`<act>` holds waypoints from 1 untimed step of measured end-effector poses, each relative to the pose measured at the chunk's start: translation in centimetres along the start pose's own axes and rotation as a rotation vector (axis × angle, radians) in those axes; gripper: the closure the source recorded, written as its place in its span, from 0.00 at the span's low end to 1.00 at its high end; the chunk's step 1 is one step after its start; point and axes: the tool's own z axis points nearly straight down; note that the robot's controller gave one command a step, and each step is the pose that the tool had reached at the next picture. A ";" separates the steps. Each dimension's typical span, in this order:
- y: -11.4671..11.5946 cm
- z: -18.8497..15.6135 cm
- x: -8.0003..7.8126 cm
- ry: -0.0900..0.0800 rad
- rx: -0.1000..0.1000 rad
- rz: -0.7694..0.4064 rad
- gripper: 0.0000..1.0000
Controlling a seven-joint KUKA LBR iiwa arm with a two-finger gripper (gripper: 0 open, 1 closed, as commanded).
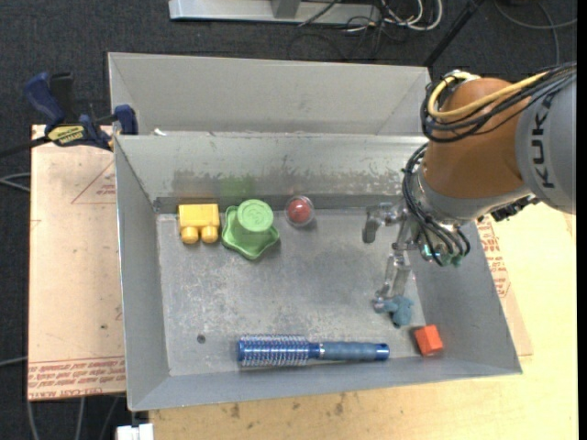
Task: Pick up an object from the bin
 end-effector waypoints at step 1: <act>-5.5 8.7 0.7 0.000 0.001 -0.089 0.00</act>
Offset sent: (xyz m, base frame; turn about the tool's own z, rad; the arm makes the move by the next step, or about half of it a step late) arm -0.0054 -0.0526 -0.0821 -0.0950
